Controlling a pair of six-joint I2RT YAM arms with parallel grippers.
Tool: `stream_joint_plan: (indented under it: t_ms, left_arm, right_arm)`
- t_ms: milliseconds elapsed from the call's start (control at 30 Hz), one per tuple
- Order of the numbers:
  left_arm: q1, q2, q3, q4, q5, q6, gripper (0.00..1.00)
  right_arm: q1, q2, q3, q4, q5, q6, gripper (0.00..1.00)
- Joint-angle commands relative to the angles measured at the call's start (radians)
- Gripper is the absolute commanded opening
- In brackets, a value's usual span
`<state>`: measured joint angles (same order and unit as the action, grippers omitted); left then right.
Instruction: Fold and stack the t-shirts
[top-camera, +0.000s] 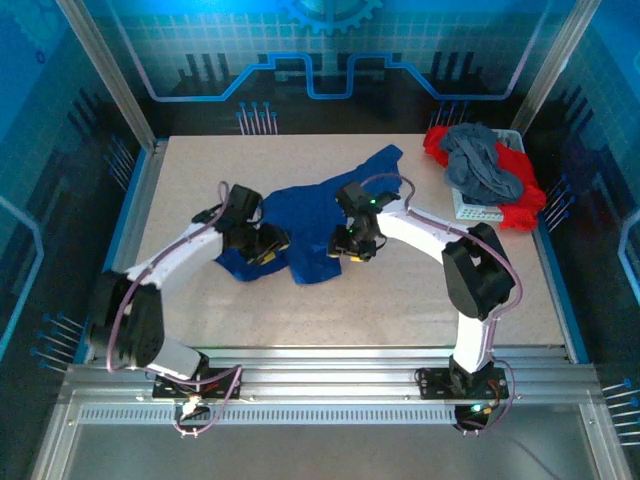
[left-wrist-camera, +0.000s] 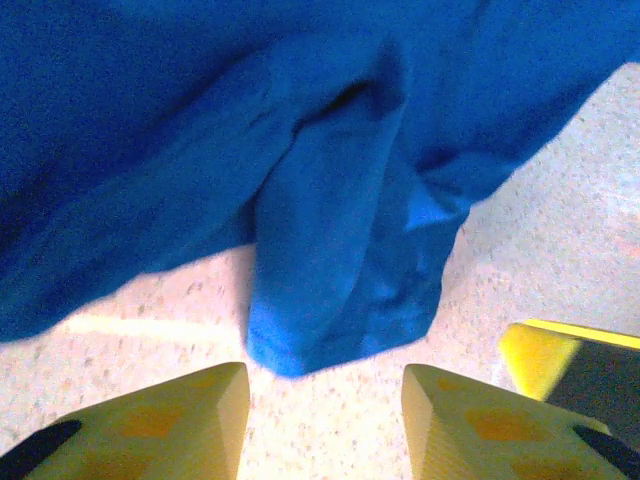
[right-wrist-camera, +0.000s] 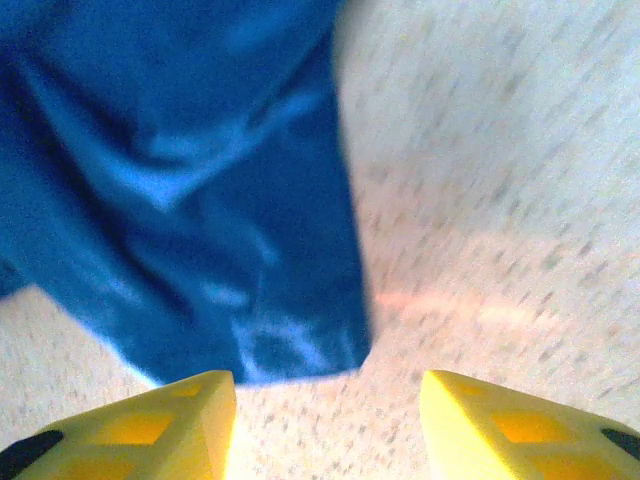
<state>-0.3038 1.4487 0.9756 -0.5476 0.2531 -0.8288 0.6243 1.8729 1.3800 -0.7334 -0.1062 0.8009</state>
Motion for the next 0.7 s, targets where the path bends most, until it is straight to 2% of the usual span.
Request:
stream_joint_plan:
  t_ms: [0,167,233,333,467,667]
  left_arm:
    - [-0.004,-0.059,-0.107,-0.005,0.044,-0.063,0.43]
    - [-0.003,-0.111,-0.176,0.012,0.058,-0.075,0.41]
    - [-0.004,-0.121,-0.18,0.012,0.063,-0.076,0.4]
    - [-0.003,-0.136,-0.178,0.005,0.06,-0.073,0.38]
    - [-0.003,-0.155,-0.183,0.002,0.058,-0.072,0.35]
    - [-0.003,-0.193,-0.2,0.0,0.057,-0.067,0.33]
  right_arm:
    - [0.031,0.01,-0.039,0.036,-0.042,0.048,0.53]
    - [0.037,0.113,0.02,0.071,-0.048,0.075,0.45]
    - [0.035,0.147,0.063,0.033,-0.027,0.066,0.38]
    - [0.03,0.156,0.095,-0.006,-0.016,0.061,0.35]
    - [0.031,0.143,0.1,-0.066,0.0,0.072,0.36]
    - [0.047,0.064,0.014,-0.088,0.058,0.084,0.49]
